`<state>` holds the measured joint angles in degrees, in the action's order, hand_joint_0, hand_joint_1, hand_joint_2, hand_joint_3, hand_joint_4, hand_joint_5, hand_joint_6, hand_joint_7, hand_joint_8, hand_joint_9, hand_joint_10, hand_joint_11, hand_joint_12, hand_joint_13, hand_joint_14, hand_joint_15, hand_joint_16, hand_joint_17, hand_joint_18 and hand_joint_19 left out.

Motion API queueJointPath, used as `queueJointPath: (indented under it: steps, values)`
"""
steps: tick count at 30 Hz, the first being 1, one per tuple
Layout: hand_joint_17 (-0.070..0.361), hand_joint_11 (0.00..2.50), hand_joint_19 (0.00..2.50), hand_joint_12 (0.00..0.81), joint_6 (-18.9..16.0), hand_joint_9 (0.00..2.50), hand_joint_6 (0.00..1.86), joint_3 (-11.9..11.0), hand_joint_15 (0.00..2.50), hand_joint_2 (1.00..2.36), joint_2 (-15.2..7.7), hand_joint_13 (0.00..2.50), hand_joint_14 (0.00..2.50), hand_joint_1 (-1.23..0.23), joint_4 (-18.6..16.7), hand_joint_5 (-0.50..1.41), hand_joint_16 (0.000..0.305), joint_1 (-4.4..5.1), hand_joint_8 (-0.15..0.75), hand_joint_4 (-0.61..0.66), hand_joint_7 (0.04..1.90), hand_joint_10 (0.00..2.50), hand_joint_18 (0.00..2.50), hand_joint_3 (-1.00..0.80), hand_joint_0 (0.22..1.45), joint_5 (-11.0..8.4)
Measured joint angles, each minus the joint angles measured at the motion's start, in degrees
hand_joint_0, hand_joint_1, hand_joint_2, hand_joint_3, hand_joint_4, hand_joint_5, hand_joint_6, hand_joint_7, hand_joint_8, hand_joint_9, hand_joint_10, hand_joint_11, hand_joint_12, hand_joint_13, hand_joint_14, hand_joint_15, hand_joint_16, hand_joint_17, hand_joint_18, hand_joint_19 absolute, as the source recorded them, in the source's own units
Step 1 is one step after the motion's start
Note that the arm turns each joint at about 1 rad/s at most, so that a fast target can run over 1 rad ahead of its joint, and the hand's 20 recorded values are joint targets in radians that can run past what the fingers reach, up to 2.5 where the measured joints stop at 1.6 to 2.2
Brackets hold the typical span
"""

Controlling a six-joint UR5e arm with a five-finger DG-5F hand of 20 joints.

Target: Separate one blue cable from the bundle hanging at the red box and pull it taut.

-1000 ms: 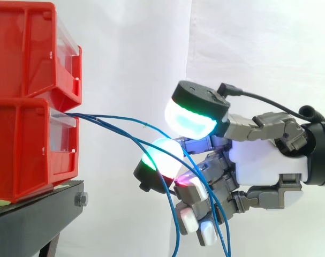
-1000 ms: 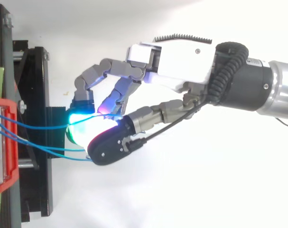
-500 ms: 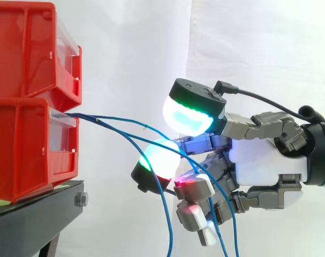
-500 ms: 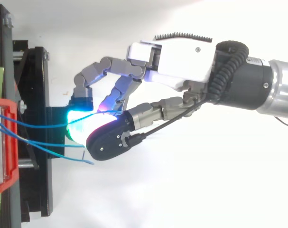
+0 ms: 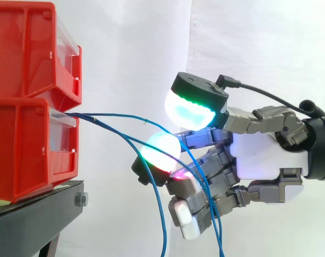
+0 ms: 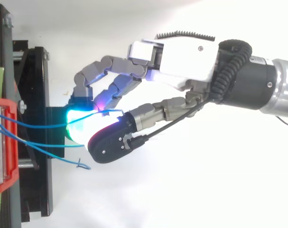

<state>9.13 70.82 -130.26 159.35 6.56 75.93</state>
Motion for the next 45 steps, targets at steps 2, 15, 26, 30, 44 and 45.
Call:
queueJointPath:
  steps: [2,15,26,30,44,45]
  values:
    - [0.087,1.25,0.41,0.352,0.03,0.57,0.73,0.0,0.73,1.0,0.17,0.73,0.02,-0.64,0.42,-0.21,0.038,-0.01,0.333,0.16,1.03,0.01,0.62,-0.46,0.57,0.0]
    - [0.085,1.45,0.55,0.335,-0.07,0.69,0.73,-0.01,1.18,1.0,0.53,1.01,0.02,-0.62,1.64,-0.2,0.038,0.02,0.338,0.17,1.01,0.16,0.79,-0.48,0.58,-0.07]
    - [0.086,1.45,0.51,0.336,0.31,0.63,0.7,0.01,1.18,1.0,0.59,0.97,0.02,-0.62,1.26,-0.19,0.038,-0.15,0.333,0.17,1.06,0.4,0.76,-0.48,0.58,-0.31]
    - [0.086,1.33,0.54,0.324,0.28,0.55,0.72,-0.01,1.32,1.0,0.6,1.01,0.01,-0.62,1.11,-0.19,0.038,-0.21,0.324,0.17,1.03,1.09,0.78,-0.47,0.59,-0.48]
    - [0.09,1.27,0.67,0.319,0.27,0.54,0.73,-0.04,1.53,1.0,0.58,0.99,0.59,-0.64,1.17,-0.19,0.04,-0.44,0.322,0.17,1.0,1.21,0.84,-0.47,0.6,-0.54]
    - [0.091,1.27,0.68,0.324,0.27,0.54,0.73,-0.04,1.53,1.0,0.59,0.98,0.65,-0.64,1.16,-0.19,0.041,-0.49,0.323,0.17,1.0,1.21,0.85,-0.47,0.6,-0.54]
